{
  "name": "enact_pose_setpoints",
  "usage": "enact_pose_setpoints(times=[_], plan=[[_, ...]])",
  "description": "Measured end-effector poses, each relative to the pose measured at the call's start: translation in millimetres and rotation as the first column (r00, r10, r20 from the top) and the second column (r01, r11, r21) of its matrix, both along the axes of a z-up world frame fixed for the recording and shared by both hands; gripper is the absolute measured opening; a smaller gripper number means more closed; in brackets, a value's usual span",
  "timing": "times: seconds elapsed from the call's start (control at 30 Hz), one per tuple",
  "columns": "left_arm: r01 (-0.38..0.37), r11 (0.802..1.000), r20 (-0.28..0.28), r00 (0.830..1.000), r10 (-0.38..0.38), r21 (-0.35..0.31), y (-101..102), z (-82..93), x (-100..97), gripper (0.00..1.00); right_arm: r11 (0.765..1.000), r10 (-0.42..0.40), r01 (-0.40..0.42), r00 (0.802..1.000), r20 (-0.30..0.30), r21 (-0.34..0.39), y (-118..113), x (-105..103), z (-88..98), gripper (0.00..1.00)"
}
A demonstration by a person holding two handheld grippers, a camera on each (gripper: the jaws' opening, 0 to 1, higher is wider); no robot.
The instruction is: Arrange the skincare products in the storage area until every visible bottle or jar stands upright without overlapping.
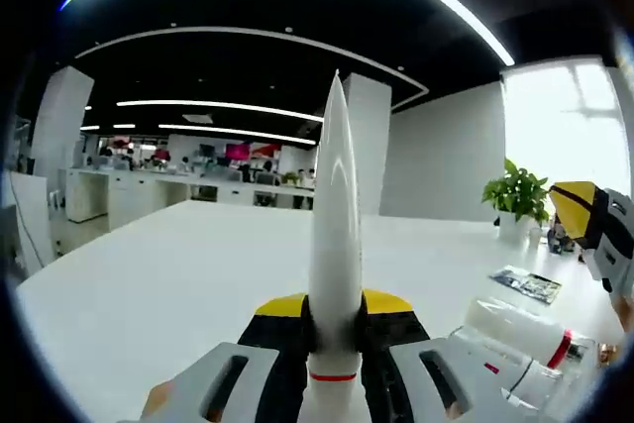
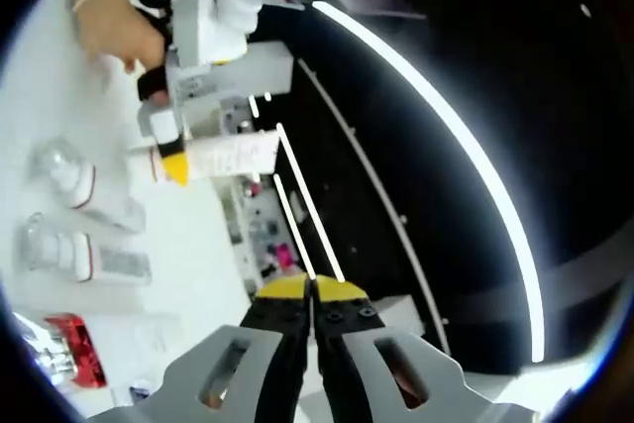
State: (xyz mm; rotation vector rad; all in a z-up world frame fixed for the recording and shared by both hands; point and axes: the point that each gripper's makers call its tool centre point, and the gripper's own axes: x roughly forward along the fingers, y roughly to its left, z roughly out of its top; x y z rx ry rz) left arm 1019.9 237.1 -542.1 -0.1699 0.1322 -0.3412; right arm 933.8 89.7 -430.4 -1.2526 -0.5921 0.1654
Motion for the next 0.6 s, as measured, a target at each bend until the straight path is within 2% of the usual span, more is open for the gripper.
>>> enact_pose_setpoints(times=[0.07,0.17,0.3,0.5,0.6], plan=[[0.009,1.000,0.019,1.000,-0.009,0.002,-2,1.3,2.0,0.16,1.000,0.000,0.000,1.000,0.000,-0.002,0,0,-0.3,0.00],[0.008,0.999,0.061,0.998,-0.011,0.047,-5,2.2,1.3,0.17,1.000,0.000,0.000,1.000,-0.004,-0.002,1,0,-1.0,0.00],[0.005,0.997,0.075,0.997,-0.011,0.076,-8,2.4,-3.9,0.17,1.000,-0.001,0.001,1.000,-0.006,-0.002,1,0,-1.4,0.00],[-0.026,0.999,0.039,0.999,0.026,0.018,4,3.2,-8.8,0.18,1.000,0.004,-0.004,1.000,-0.031,-0.019,3,2,-7.3,0.00],[-0.029,1.000,0.034,0.999,0.028,0.008,5,2.6,-9.0,0.18,1.000,0.006,-0.009,0.994,-0.111,-0.023,5,11,-20.6,0.00]])
